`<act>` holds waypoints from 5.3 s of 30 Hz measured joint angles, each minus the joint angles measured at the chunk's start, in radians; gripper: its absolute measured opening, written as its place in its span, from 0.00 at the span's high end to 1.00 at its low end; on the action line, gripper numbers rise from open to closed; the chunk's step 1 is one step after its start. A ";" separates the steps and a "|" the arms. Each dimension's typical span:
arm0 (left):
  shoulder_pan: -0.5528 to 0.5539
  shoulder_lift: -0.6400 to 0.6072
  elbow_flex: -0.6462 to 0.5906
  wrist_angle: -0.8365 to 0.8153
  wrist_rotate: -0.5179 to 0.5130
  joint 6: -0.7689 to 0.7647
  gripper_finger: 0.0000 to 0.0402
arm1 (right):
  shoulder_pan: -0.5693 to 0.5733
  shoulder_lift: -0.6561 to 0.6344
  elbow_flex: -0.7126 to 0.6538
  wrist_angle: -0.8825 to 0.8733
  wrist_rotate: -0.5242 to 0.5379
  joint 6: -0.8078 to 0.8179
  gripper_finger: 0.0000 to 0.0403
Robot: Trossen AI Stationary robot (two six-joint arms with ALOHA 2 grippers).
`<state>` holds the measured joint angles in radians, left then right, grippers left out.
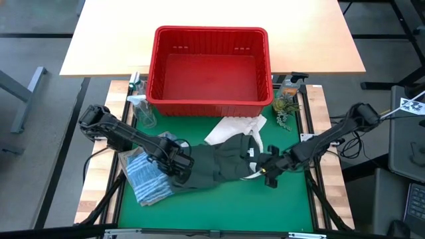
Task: Fold Laundry from Bin
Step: Fold the green polo shirt
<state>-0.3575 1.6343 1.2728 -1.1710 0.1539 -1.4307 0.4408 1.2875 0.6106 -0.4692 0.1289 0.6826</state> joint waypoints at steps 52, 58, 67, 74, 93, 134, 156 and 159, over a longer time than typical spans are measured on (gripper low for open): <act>0.105 0.001 0.103 0.207 0.130 -0.033 0.98 | -0.003 0.151 -0.001 0.846 0.250 -0.340 0.65; 0.105 0.001 0.103 0.242 0.128 -0.033 0.98 | -0.028 0.313 0.000 1.024 0.342 -0.354 0.65; 0.105 0.001 0.103 0.299 0.126 -0.033 0.98 | -0.118 0.560 0.123 1.094 0.178 -0.348 0.65; 0.105 0.002 0.103 0.437 0.109 -0.033 0.98 | -0.123 0.657 0.289 0.855 0.147 -0.348 0.65; 0.107 0.002 0.103 0.538 0.072 -0.028 0.98 | -0.120 0.466 0.399 0.399 0.139 -0.375 0.65; 0.278 0.136 0.104 1.023 0.025 -0.028 0.98 | -0.120 -0.202 0.399 -0.366 0.123 -0.286 0.65; 0.371 0.393 0.103 1.533 0.119 -0.024 0.98 | -0.121 -0.218 0.399 -0.397 0.096 -0.234 0.65; 0.379 0.437 0.103 1.581 0.119 -0.024 0.98 | -0.121 -0.218 0.399 -0.397 0.096 -0.234 0.65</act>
<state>0.0217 2.0718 1.3758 0.4100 0.2733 -1.4551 0.3202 1.0695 1.0096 -0.8665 0.2253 0.4488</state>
